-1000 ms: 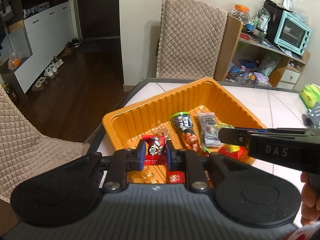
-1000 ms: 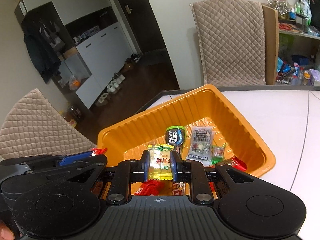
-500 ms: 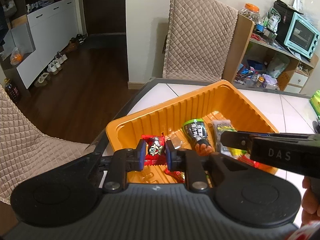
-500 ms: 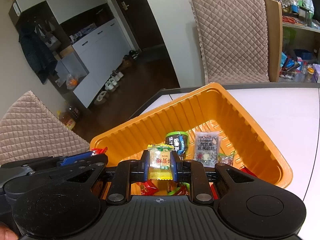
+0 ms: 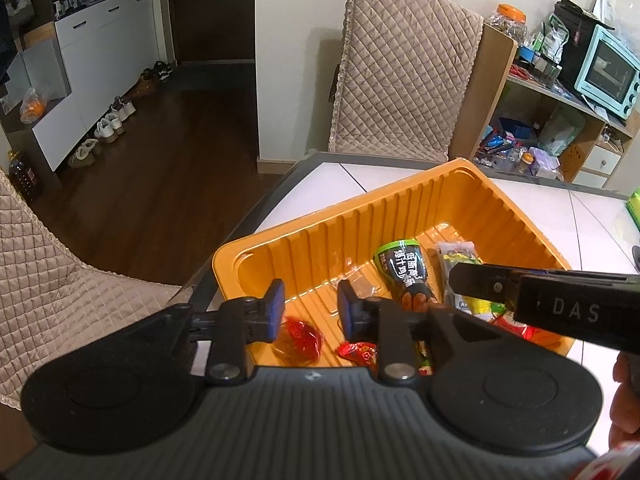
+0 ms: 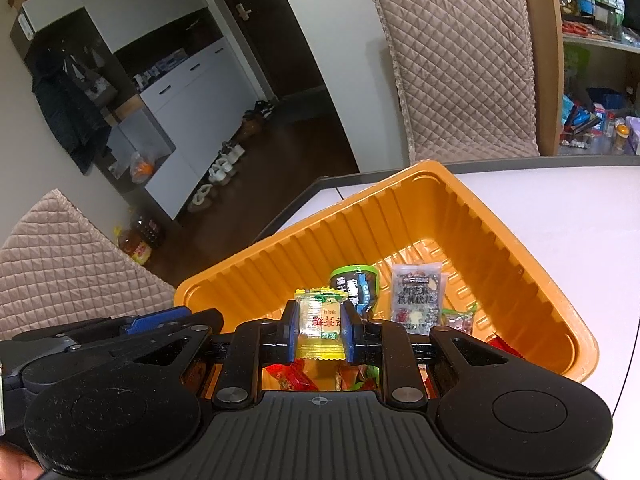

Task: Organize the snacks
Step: 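Open both tools to drop the red and yellow packets into the tray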

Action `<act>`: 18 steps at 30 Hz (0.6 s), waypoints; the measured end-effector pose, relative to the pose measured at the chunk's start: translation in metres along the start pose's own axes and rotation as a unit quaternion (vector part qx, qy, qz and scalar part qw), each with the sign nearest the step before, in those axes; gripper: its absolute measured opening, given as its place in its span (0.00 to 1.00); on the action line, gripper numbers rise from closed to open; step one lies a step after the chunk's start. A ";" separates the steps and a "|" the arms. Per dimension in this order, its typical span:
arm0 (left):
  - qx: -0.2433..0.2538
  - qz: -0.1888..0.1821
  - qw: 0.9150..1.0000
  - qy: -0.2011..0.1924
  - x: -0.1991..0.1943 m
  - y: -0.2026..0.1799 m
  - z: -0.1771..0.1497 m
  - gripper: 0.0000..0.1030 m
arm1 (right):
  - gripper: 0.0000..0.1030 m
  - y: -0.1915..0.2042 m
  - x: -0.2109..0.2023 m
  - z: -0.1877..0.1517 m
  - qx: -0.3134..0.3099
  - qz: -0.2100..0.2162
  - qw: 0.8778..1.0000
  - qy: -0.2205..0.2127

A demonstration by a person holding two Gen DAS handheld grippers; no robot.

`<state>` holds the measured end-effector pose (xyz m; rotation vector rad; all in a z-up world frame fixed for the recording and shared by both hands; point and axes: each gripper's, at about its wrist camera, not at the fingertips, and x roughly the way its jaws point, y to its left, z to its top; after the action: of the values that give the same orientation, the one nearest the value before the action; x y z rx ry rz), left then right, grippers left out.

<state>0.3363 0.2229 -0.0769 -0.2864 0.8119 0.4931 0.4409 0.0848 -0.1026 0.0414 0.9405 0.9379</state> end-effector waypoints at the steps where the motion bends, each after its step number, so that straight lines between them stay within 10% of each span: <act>1: 0.002 0.000 1.000 -0.001 0.000 0.000 0.000 0.26 | 0.21 0.000 0.001 0.000 0.000 0.001 1.000 0.001; 18: -0.002 0.003 1.000 -0.001 0.000 0.005 0.002 0.26 | 0.21 0.009 0.012 0.003 0.004 0.018 1.000 0.004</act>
<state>0.3351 0.2276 -0.0762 -0.2867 0.8108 0.4995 0.4401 0.1000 -0.1050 0.0609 0.9534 0.9691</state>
